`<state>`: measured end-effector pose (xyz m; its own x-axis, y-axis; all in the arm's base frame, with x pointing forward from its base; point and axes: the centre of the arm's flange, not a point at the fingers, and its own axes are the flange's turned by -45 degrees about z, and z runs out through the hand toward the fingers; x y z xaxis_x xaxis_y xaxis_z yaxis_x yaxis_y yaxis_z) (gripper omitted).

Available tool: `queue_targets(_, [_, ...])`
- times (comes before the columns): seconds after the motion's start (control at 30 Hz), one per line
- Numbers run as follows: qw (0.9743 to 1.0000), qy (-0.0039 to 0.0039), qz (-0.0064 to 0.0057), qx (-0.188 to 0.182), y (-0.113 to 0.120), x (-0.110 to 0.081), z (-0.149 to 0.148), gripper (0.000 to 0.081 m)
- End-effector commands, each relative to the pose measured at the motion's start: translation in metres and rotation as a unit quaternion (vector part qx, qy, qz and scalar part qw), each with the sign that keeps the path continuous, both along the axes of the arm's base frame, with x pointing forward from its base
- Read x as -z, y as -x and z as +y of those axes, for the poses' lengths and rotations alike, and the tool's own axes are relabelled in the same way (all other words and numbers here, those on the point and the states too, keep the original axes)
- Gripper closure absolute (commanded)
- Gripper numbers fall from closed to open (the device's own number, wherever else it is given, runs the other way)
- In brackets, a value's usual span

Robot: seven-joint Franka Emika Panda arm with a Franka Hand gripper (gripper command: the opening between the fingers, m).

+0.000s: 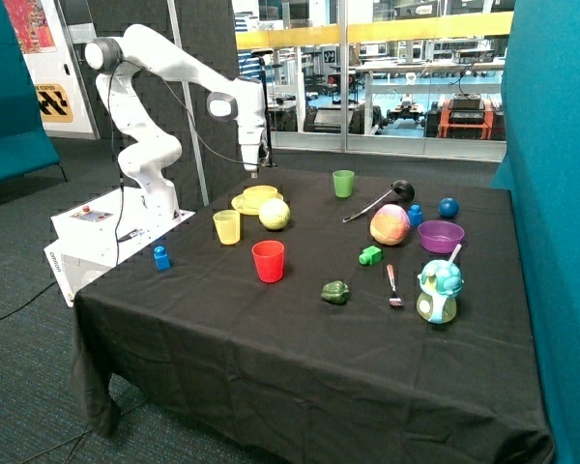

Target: Place the bowl on the plate and the cup in the bowl matching the color

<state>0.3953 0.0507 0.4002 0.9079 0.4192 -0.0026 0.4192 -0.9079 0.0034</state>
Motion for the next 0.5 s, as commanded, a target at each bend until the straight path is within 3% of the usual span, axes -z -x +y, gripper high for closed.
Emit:
queue_targets(0.0, [0.9997,-0.00208,-0.0005,0.023,-0.008,0.001,-0.041,0.0364])
queue_targets(0.47, [0.9992,-0.00208,-0.0005,0.04,-0.022,0.011,-0.085,0.0356])
